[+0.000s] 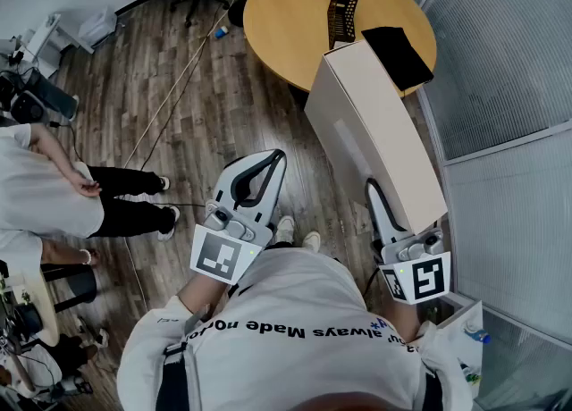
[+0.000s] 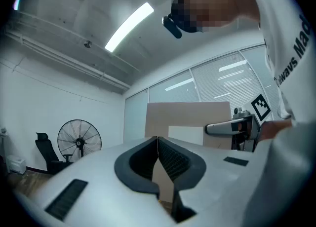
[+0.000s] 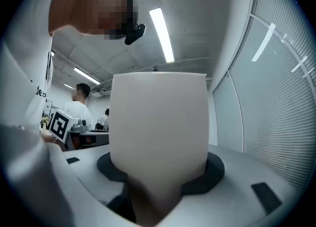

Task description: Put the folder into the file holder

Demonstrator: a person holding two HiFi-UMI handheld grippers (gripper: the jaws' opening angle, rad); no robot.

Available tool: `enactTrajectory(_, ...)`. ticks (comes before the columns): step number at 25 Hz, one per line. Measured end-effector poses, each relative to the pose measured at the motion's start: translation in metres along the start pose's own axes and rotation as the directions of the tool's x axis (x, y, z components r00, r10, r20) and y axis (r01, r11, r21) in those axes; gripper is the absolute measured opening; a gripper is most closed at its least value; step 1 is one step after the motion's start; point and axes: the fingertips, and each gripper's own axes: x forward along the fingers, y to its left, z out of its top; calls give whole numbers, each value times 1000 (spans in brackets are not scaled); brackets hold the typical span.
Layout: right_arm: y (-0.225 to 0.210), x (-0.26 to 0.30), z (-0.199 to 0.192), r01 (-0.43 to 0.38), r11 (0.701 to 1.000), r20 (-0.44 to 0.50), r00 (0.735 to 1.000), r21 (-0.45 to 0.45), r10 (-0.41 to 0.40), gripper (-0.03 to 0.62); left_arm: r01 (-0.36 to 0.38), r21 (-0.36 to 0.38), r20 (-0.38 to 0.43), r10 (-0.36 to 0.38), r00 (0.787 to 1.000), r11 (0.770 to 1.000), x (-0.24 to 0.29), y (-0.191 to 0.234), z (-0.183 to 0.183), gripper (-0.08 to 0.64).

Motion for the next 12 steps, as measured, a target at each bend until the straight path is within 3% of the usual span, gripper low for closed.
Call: enactTrajectory(12, 18, 17, 4, 3, 1000, 14, 1000, 20, -4, 278, 4, -11, 14, -4, 1000, 1000, -11, 22, 2, 25)
